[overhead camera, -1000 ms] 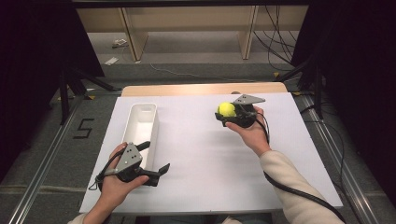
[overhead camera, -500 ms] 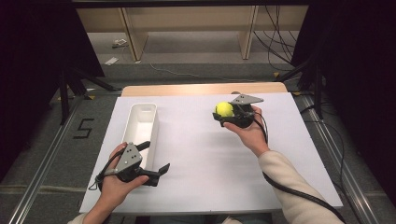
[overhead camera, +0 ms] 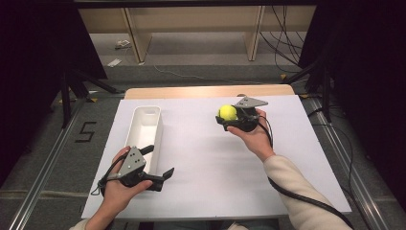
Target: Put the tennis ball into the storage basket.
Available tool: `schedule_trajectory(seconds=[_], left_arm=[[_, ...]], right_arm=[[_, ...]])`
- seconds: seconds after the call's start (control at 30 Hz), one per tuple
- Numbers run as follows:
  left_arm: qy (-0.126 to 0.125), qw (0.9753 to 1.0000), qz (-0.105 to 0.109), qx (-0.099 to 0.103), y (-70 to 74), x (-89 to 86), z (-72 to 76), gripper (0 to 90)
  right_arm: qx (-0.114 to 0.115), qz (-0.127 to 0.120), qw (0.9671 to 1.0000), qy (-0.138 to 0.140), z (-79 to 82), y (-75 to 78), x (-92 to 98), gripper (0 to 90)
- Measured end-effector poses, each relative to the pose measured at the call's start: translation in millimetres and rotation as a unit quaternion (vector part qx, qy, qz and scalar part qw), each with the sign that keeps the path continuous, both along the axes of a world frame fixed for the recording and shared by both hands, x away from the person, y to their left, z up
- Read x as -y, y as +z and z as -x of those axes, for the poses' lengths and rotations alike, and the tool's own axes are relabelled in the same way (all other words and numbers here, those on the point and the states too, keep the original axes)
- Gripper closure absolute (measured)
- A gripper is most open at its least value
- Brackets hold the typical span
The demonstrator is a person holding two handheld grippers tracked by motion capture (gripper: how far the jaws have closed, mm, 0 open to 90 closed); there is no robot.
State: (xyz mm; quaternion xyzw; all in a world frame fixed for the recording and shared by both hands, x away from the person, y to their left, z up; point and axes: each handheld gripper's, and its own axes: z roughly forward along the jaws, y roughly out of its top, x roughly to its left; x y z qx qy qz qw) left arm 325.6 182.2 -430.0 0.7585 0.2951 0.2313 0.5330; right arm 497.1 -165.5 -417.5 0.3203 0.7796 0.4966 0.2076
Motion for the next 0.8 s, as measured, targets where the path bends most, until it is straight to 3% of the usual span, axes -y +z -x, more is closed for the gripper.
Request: schedule_trajectory(seconds=[0.8], left_arm=[[0.0, 1.0, 0.001, 0.0, 0.2, 0.0, 0.0, 0.0]], right_arm=[[0.003, -0.003, 1.0, 0.004, 1.8, 2.8, -3.6, 26.9]])
